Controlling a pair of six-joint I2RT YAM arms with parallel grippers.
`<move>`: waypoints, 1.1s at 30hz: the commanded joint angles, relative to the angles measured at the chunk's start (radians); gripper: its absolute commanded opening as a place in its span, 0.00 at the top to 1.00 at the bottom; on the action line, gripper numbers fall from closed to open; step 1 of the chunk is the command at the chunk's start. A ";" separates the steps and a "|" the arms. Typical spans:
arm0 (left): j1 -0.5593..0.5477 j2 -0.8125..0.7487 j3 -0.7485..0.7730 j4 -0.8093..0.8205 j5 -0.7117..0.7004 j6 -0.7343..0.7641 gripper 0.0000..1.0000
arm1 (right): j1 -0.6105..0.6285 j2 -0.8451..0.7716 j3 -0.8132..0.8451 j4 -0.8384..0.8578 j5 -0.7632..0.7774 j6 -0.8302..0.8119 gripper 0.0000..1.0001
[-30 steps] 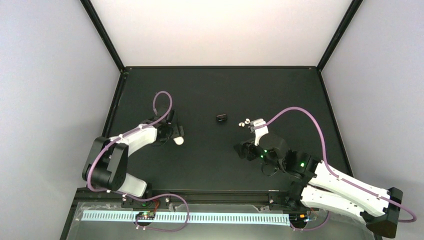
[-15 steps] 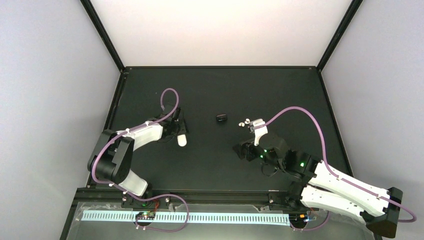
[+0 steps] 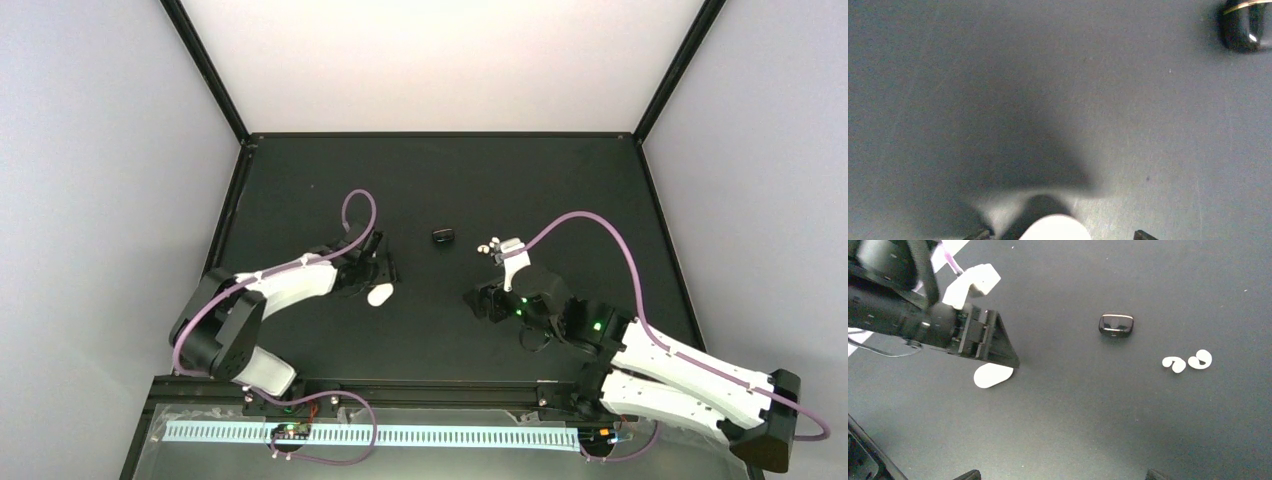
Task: Insert the wireless bluetooth earbuds into the charging case
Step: Move the charging case to the center of the board, then adjust the charging case at the center of the board.
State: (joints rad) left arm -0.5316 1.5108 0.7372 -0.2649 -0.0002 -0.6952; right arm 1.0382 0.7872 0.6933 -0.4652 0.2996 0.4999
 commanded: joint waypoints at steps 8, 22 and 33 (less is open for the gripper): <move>0.032 -0.534 0.068 -0.350 -0.124 0.075 0.01 | 0.004 0.269 0.089 0.146 -0.163 0.015 0.15; 0.033 -1.066 0.129 -0.466 -0.301 0.353 0.01 | 0.118 0.987 0.512 0.196 -0.182 0.117 0.20; 0.013 -1.153 0.049 -0.442 -0.415 0.420 0.01 | 0.120 1.269 0.843 -0.112 0.080 0.252 0.00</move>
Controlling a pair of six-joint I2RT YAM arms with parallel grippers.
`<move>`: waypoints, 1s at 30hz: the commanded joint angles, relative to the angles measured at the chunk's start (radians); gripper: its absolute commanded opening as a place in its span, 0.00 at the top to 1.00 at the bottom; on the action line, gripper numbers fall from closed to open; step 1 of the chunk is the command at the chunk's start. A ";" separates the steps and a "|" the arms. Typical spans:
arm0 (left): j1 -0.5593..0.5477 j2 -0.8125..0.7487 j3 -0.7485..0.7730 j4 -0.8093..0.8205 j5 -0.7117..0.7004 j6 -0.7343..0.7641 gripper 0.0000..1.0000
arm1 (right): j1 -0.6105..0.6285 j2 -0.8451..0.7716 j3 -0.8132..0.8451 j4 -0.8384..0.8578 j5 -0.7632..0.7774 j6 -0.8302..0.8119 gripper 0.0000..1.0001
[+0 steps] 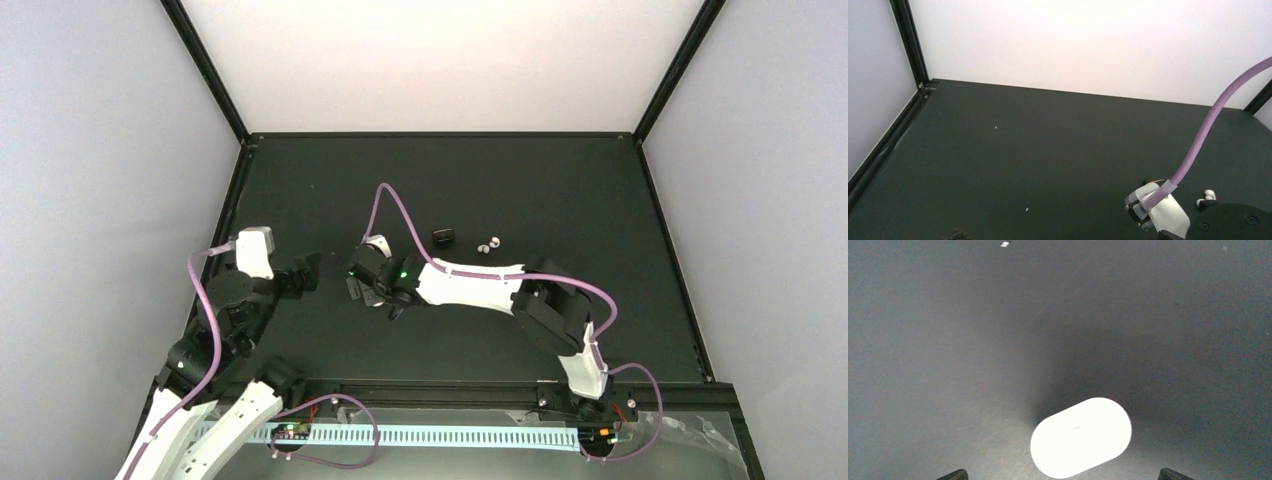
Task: Insert the wireless bluetooth earbuds into the charging case
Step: Adjust the charging case at the center of the board.
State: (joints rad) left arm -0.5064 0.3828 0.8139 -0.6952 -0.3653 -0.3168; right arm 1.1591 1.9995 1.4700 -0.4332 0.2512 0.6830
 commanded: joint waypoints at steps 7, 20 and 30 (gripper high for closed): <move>-0.025 -0.037 -0.057 0.011 -0.065 0.045 0.01 | -0.001 0.154 0.159 -0.229 0.188 0.103 0.00; -0.030 -0.030 -0.067 0.017 -0.054 0.044 0.01 | -0.023 0.119 0.058 -0.191 0.173 0.078 0.00; -0.030 -0.017 -0.071 0.023 -0.041 0.043 0.01 | -0.062 -0.080 -0.207 -0.060 0.122 0.008 0.01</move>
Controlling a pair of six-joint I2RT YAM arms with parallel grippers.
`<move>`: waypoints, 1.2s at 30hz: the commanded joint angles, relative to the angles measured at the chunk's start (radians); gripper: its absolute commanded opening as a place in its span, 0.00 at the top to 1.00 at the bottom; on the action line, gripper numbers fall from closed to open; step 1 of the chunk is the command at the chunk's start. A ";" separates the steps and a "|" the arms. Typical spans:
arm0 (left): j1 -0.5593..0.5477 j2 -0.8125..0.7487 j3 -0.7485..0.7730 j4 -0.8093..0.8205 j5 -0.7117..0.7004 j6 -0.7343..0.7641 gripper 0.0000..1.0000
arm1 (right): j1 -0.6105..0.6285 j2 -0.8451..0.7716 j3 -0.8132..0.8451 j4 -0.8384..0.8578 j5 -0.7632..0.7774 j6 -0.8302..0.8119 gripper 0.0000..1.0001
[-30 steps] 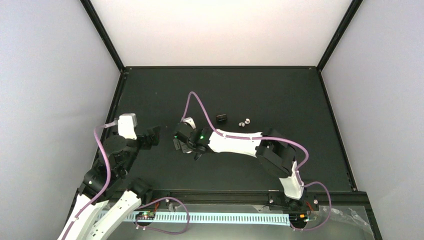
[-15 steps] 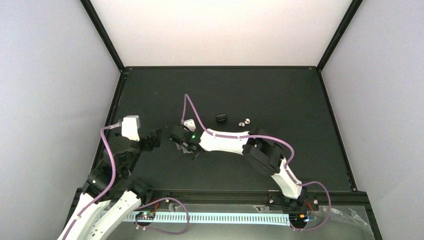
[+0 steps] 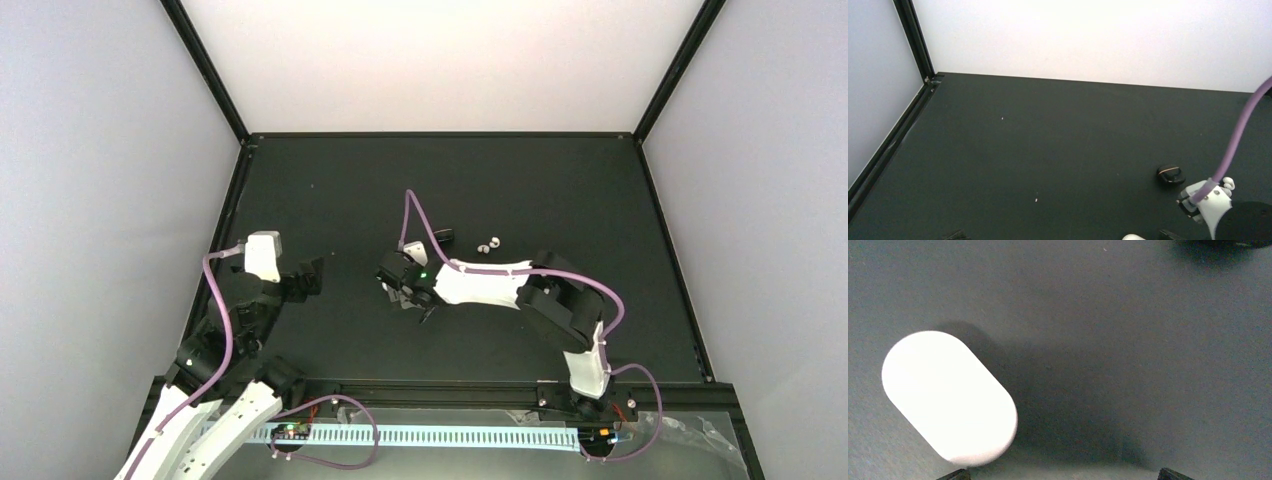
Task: Insert the wireless bluetooth earbuds into the charging case
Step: Adjust the charging case at the center of the board, then pick up the charging case at the center of the board.
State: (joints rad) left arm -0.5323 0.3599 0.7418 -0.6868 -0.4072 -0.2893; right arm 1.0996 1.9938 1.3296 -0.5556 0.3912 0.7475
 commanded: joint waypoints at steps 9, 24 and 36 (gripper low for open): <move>-0.003 0.016 -0.002 0.019 0.011 0.016 0.01 | -0.021 -0.054 0.024 0.164 -0.253 -0.329 0.07; 0.003 0.025 -0.007 0.029 0.024 0.019 0.01 | -0.069 0.080 0.140 0.095 -0.311 -0.515 0.24; 0.011 0.024 -0.010 0.032 0.033 0.020 0.01 | -0.067 0.087 0.133 0.074 -0.369 -0.527 0.43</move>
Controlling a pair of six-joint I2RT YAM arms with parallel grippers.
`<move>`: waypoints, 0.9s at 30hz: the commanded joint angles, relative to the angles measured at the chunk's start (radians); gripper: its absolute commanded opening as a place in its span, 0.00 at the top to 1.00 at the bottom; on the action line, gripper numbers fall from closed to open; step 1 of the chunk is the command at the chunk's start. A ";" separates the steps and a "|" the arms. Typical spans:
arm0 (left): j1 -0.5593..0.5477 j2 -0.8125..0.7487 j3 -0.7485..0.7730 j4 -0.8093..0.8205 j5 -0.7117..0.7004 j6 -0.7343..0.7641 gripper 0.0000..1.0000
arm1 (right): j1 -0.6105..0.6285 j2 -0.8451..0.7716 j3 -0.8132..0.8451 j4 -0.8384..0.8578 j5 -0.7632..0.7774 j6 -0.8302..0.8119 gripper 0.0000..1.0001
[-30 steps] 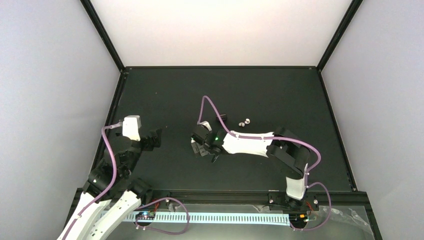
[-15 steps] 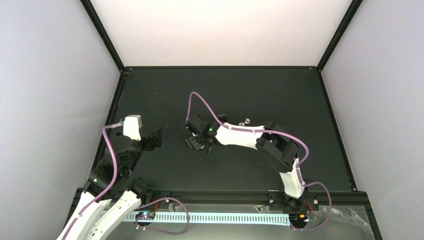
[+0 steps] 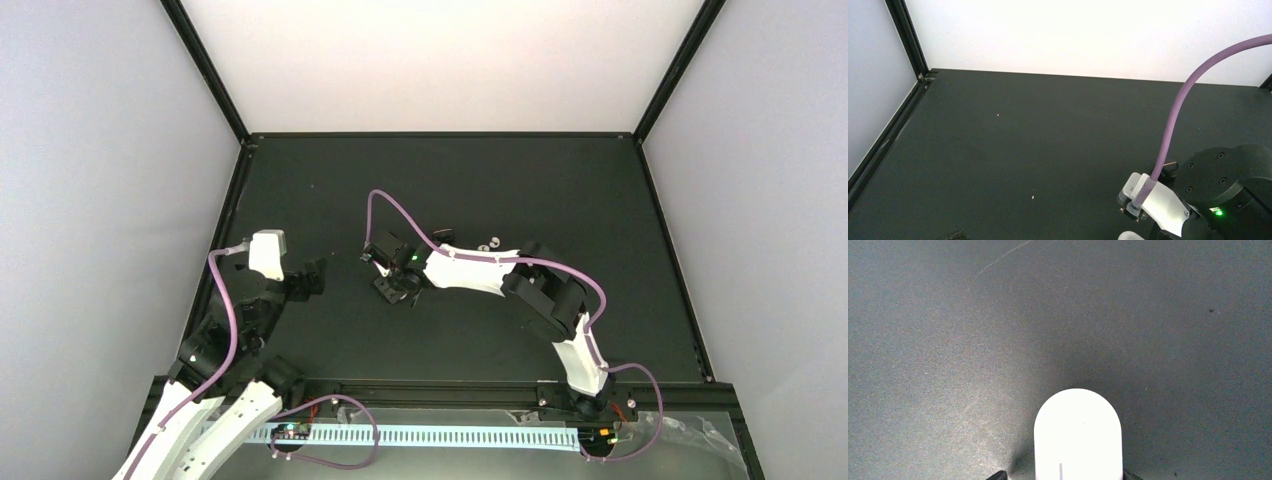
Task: Insert the wireless bluetooth earbuds into the charging case
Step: Pick up the charging case at the center of the board.
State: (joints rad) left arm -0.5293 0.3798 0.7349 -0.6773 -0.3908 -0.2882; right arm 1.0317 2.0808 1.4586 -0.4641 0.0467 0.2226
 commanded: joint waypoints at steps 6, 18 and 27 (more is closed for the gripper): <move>0.010 0.003 -0.003 0.025 0.020 0.018 0.01 | 0.004 0.007 0.017 -0.048 -0.019 -0.003 0.52; 0.011 0.000 -0.006 0.026 0.024 0.018 0.01 | 0.005 0.059 0.054 -0.107 -0.018 0.000 0.51; 0.011 -0.002 -0.007 0.025 0.026 0.019 0.01 | 0.005 0.028 0.025 -0.081 0.003 0.007 0.65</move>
State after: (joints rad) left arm -0.5247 0.3798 0.7349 -0.6716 -0.3729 -0.2878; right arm 1.0328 2.1075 1.5059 -0.5430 0.0422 0.2222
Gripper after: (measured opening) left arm 0.987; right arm 0.372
